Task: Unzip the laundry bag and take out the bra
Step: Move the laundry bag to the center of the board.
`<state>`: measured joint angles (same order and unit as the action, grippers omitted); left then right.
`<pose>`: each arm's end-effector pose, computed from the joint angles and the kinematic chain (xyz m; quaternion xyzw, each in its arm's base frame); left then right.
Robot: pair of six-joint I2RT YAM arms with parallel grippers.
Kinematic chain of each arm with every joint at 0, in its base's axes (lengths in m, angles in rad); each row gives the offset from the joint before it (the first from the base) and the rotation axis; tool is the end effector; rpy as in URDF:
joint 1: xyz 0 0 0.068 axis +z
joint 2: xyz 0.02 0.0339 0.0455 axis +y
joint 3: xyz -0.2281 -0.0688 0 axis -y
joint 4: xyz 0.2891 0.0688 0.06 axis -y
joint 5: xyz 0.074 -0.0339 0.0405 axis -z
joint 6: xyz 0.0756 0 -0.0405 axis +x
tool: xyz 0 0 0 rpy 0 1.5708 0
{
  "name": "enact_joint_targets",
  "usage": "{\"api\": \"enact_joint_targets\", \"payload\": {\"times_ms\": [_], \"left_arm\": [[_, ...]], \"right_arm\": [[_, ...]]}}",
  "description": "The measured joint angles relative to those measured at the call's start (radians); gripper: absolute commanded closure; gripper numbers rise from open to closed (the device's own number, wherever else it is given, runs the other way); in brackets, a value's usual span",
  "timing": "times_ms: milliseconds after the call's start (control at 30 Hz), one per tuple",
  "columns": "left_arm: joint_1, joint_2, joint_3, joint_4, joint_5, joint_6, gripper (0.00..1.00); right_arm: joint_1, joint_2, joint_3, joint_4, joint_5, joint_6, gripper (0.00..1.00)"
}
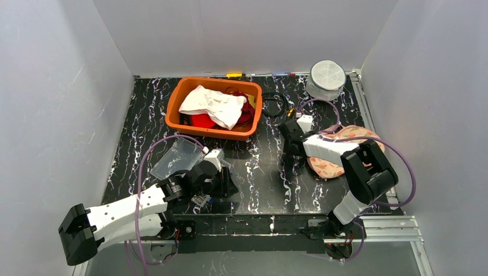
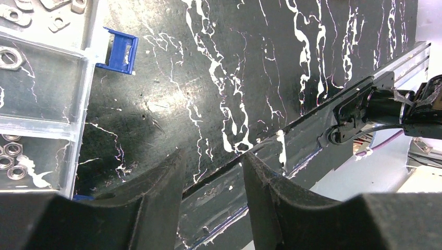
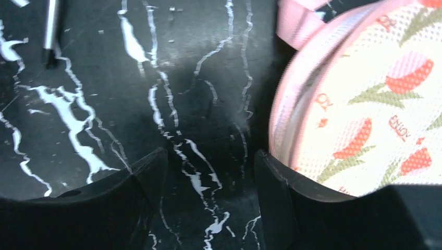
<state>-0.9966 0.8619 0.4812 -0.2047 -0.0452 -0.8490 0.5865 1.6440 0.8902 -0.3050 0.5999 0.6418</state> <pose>0.1587 -0.2390 0.1523 0.0543 0.8792 -0.3650 0.3013 0.3196 0.1611 0.0680 0.1003 0.9218 -0.0942 0.3624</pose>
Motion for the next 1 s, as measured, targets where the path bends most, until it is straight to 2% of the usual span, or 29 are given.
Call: {"api": "enact_joint_targets", "payload": {"times_ms": [233, 500, 733, 900, 1000], "left_arm": [[0.0, -0.006, 0.0, -0.004, 0.0, 0.001, 0.56], [0.0, 0.024, 0.0, 0.011, 0.005, 0.003, 0.56], [0.0, 0.033, 0.0, 0.032, 0.014, 0.004, 0.56], [0.0, 0.04, 0.0, 0.048, 0.026, 0.005, 0.56], [0.0, 0.049, 0.0, 0.053, 0.031, 0.008, 0.56]], "right_arm": [[-0.079, -0.171, -0.168, -0.004, 0.022, 0.038, 0.28], [-0.184, -0.494, -0.299, -0.117, -0.001, 0.062, 0.27], [-0.188, -0.705, -0.268, -0.244, -0.062, 0.065, 0.25], [-0.188, -0.71, -0.144, -0.317, -0.053, 0.058, 0.21], [-0.198, -0.685, -0.1, -0.323, -0.017, 0.058, 0.23]]}}
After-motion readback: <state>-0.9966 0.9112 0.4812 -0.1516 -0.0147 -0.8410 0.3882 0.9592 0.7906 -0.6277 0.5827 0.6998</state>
